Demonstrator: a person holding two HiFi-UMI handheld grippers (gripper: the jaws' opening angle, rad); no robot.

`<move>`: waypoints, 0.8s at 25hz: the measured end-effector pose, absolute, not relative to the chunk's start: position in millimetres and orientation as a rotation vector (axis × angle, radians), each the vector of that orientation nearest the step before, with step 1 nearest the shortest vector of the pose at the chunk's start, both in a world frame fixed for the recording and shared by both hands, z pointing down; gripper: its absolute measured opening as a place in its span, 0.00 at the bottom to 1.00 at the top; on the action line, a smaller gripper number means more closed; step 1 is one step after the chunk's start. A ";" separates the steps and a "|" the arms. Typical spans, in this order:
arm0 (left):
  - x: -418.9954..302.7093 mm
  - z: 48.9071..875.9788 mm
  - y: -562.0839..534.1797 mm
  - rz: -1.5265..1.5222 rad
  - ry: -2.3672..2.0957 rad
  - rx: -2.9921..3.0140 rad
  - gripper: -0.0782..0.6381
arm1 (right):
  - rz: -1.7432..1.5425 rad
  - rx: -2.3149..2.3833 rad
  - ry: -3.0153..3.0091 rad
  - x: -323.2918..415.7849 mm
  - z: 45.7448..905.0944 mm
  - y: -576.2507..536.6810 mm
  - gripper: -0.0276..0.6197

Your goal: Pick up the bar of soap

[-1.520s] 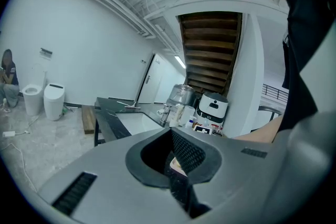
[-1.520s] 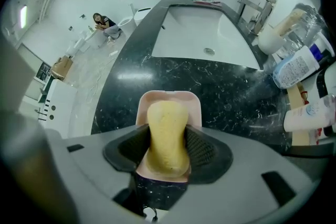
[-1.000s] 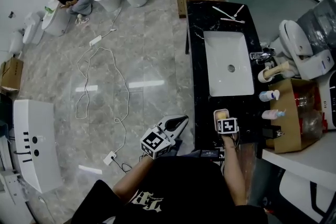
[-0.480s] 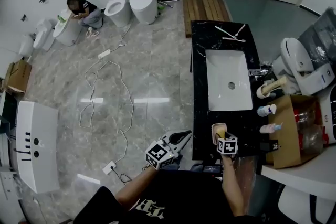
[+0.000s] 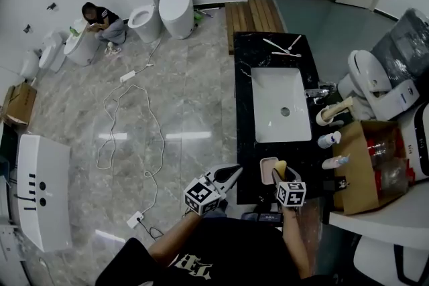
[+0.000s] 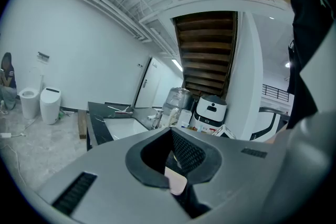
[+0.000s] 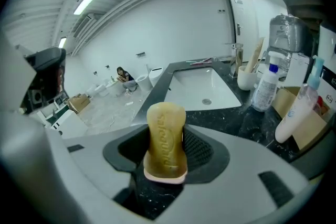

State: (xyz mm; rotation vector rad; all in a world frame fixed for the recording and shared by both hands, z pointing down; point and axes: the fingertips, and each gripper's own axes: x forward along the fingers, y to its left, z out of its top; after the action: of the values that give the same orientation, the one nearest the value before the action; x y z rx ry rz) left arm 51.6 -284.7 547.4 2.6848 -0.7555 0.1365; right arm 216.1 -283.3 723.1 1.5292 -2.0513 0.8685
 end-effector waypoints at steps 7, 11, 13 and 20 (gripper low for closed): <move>64.8 540.7 -289.3 0.103 -0.756 2.695 0.12 | 0.773 1.606 -2.170 225.6 663.3 -277.5 0.36; 69.4 537.3 -294.7 0.071 -0.756 2.680 0.12 | 0.710 1.636 -2.245 228.1 628.3 -275.7 0.36; 73.0 536.6 -295.8 0.060 -0.751 2.673 0.12 | 0.676 1.644 -2.275 229.0 613.1 -273.3 0.36; 88.8 534.8 -298.4 0.072 -0.733 2.688 0.12 | 0.579 1.673 -2.367 236.6 575.2 -265.0 0.36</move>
State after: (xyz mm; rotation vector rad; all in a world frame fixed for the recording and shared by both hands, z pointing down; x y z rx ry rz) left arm 88.8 -298.4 534.8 2.6878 -0.7334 0.0724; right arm 236.6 -265.0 575.2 1.6726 -2.3673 0.5786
